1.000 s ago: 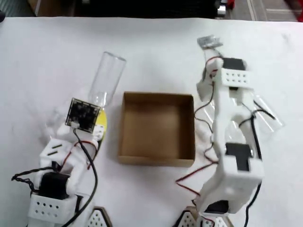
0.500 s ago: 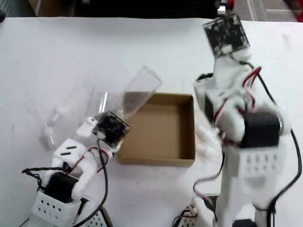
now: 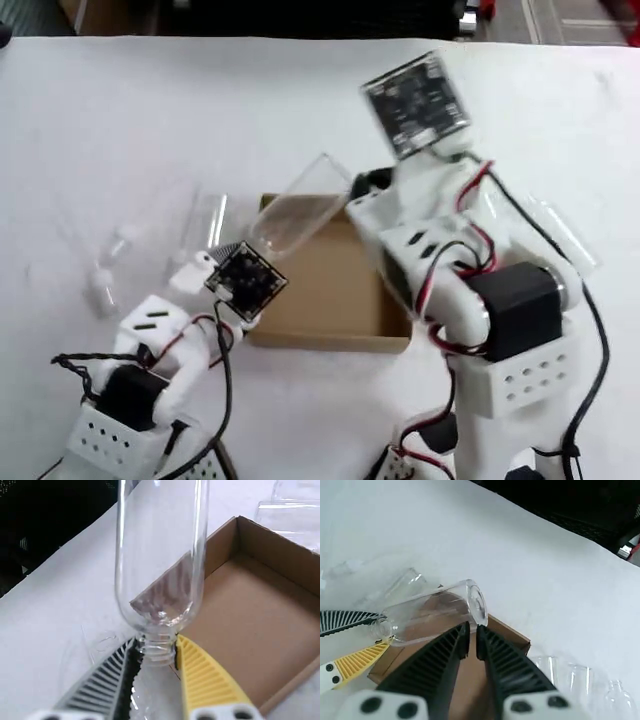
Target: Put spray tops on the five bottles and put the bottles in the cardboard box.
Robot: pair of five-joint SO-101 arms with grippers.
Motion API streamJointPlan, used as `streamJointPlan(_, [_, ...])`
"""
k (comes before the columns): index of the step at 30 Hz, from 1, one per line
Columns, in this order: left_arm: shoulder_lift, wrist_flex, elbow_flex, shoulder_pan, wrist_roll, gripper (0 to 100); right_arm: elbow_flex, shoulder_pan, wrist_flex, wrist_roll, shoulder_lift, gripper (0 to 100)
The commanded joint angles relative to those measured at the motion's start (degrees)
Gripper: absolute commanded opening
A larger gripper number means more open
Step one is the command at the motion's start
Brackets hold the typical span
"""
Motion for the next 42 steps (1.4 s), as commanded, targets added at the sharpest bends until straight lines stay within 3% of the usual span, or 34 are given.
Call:
streamJointPlan(1, [-1.0,0.0,-0.4,0.6,-0.4,2,-2.3,-0.8,-0.3,-0.4,-1.1,1.6])
streamJointPlan(6, [-1.0,0.0,-0.4,0.6,-0.4,2,-1.8,-1.4,-1.4,-0.7,-0.7,1.6])
streamJointPlan(13, [-1.0,0.2,-0.4,0.7,-0.4,2,-1.9,-8.7,0.3,-3.3,1.0,1.6])
streamJointPlan(29, [-1.0,0.2,-0.7,0.6,-0.4,2,8.9,-4.2,-7.1,-2.3,8.9,1.6])
streamJointPlan(35, [-1.0,0.3,-0.7,0.9,-0.4,2,18.3,0.1,-16.9,0.1,8.9,1.6])
streamJointPlan(42, [-1.0,0.3,-0.9,0.9,-0.4,2,24.6,0.3,-22.0,0.5,8.8,1.6])
